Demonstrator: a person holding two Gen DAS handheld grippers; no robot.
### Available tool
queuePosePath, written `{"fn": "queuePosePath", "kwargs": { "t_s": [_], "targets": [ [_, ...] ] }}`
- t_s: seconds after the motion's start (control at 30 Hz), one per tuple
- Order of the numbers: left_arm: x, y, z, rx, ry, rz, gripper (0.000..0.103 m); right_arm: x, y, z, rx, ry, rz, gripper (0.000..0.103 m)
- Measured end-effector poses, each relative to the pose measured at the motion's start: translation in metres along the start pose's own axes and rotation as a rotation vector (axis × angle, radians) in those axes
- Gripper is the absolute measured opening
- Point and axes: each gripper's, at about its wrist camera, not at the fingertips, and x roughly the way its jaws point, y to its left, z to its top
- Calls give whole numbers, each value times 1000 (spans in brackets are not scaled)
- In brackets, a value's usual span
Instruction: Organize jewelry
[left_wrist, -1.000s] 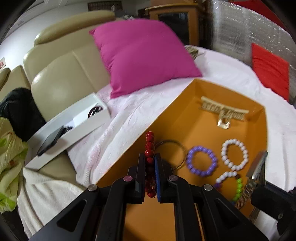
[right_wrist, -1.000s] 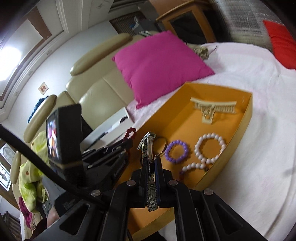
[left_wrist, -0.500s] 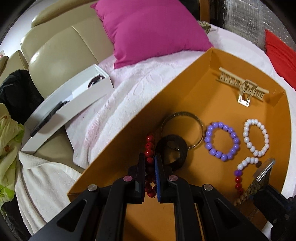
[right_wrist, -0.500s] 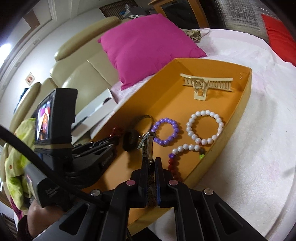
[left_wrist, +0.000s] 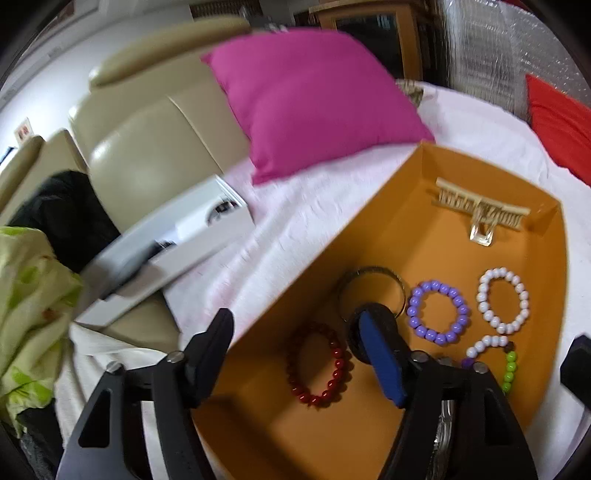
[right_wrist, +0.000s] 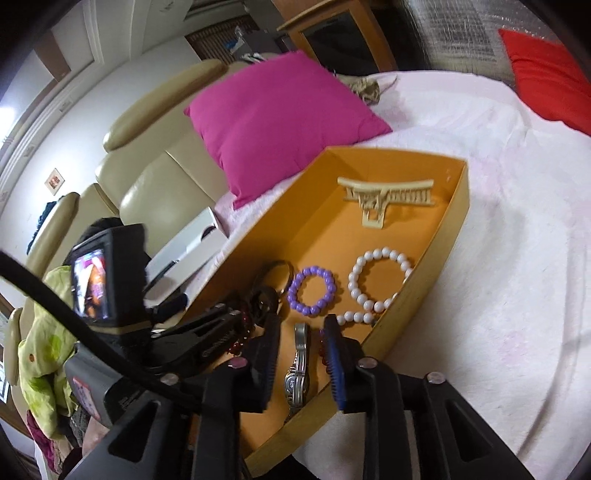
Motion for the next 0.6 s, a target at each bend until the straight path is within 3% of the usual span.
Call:
{"fn": "queuePosePath", "kwargs": {
  "t_s": [0.07, 0.1, 0.23, 0.33, 0.6],
  "targets": [
    [-22, 1, -6, 18, -53, 6, 81, -13, 4, 1, -28, -28, -15, 51],
    [-33, 1, -10, 36, -78, 12, 82, -21, 7, 1, -50, -43, -26, 54],
    [-71, 1, -19, 103, -141, 33, 84, -54, 25, -3, -154, -117, -82, 55],
    [-103, 11, -26, 98, -181, 22, 90, -79, 36, -8, -207, -165, -129, 58],
    [-162, 39, -35, 74, -253, 21, 91, -138, 50, -35, -216, -242, -227, 59]
  ]
}}
